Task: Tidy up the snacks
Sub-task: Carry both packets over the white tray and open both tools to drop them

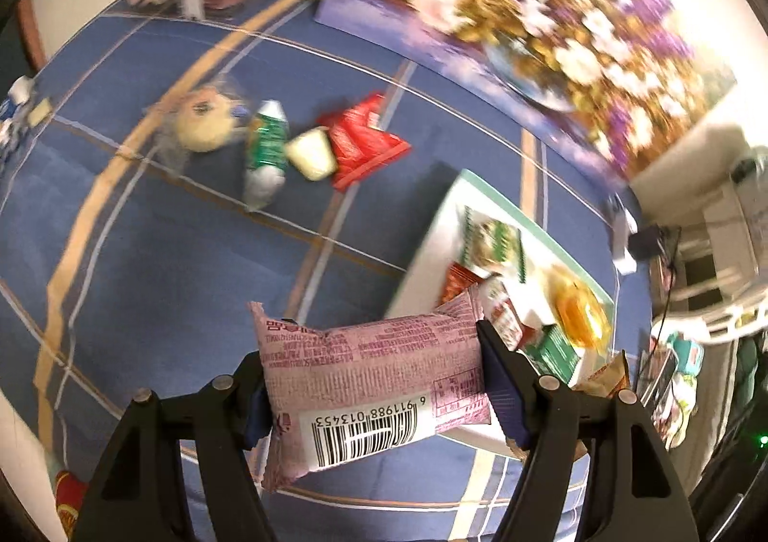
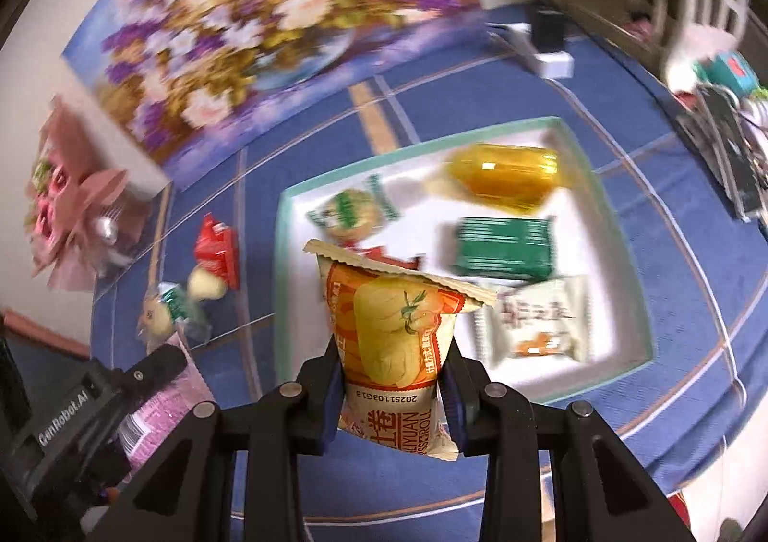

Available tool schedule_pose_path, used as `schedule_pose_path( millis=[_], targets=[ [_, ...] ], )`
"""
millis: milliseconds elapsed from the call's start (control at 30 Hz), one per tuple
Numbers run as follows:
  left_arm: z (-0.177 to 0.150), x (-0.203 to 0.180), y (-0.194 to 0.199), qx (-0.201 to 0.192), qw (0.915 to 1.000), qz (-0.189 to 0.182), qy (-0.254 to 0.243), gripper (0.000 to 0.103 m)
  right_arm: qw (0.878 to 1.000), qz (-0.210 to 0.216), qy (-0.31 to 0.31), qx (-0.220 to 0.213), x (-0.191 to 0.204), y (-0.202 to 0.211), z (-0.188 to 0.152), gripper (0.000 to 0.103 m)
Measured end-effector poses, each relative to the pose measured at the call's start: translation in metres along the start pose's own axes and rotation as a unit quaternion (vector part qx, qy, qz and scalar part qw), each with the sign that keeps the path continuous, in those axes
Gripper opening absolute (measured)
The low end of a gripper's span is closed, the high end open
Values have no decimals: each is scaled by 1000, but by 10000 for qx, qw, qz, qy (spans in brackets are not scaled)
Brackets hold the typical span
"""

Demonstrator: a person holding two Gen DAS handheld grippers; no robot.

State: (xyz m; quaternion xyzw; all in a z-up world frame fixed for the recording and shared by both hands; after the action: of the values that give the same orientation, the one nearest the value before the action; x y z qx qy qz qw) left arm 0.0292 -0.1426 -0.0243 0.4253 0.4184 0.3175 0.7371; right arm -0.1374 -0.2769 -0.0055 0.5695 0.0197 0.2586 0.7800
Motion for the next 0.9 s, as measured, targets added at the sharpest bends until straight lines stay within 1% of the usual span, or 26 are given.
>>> schedule_pose_path(
  millis=[100,200,267,400,667,800,900],
  targets=[
    [-2,-13,-16,49,9998,29,-211,74,9998,-180,-4,29,-14,-2,5,37],
    [-7,-26,-42,350,9989,-33,-319,74,9996,-260,22,105,-23,-9,8,37],
    [-11,-33,-54,459,9981,-19,-400,74,9994,-240,46,234,-26,-19,8,37],
    [-15,-46,-72,548,9969,8,-564,74,9989,-160,69,437,-29,-37,9,38],
    [-16,-54,-89,678,9959,-27,-591,75,9974,-138,-60,702,-39,-58,13,38],
    [-15,-55,-87,716,9959,-77,-552,76,9972,-202,-26,714,-37,-58,14,38],
    [-13,-54,-82,715,9961,-145,-504,77,9972,-165,-36,725,-36,-57,14,38]
  ],
)
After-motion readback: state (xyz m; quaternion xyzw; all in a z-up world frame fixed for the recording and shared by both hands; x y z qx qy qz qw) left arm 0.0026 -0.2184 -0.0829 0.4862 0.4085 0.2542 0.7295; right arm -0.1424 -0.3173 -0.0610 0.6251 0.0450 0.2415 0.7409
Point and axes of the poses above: each gripper's, at about its wrist camera, not at the fingertips, and y roughly against the way its jaws point, x to its left, z to its top, the point moved 3 cm from there along -y, roughly the way its jaws point, and after that the axes turned 1 degree about x, right-handed, at the moved point
